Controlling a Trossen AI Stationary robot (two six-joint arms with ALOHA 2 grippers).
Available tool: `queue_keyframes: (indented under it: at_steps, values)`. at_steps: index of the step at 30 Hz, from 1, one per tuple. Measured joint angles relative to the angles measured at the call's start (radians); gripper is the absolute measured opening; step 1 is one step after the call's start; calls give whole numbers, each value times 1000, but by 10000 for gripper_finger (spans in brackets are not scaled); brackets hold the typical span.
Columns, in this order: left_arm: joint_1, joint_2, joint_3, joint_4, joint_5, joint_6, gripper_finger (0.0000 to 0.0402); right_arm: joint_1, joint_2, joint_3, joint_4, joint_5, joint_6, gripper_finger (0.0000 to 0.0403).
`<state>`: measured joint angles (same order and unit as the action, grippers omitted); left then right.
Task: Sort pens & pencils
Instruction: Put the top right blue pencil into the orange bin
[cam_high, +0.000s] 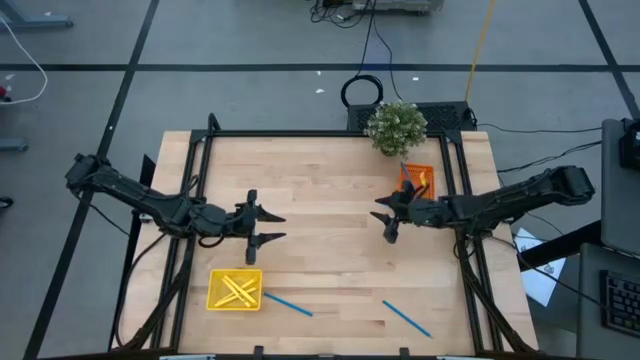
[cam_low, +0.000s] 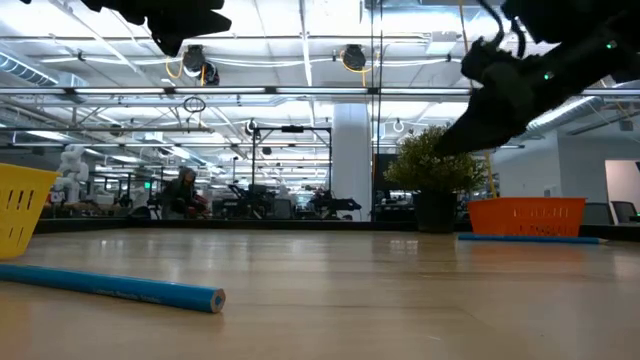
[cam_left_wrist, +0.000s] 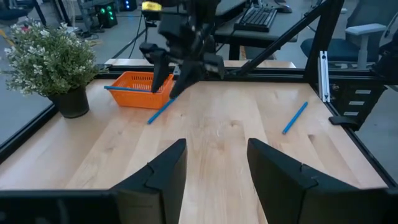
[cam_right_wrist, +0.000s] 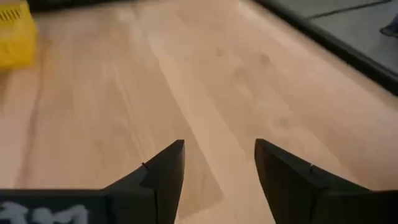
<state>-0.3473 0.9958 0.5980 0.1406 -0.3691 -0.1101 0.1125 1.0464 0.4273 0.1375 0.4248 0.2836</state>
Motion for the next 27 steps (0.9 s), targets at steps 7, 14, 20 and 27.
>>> queue_keyframes:
  at_steps: [7, 14, 20, 27]
  values:
    - [0, 0, 0, -1, 0, 0, 175, -73, 178, 104, -144, -1, 13, 173]
    - [0, 0, 0, -1, 0, 0, 175, -164, 314, 251, -477, -9, 67, 171]
    - [0, 0, 0, -1, 1, 1, 175, -236, 354, 273, -546, -138, 23, 171]
    - [0, 0, 0, -1, 1, 1, 175, -299, 356, 274, -583, -220, -32, 171]
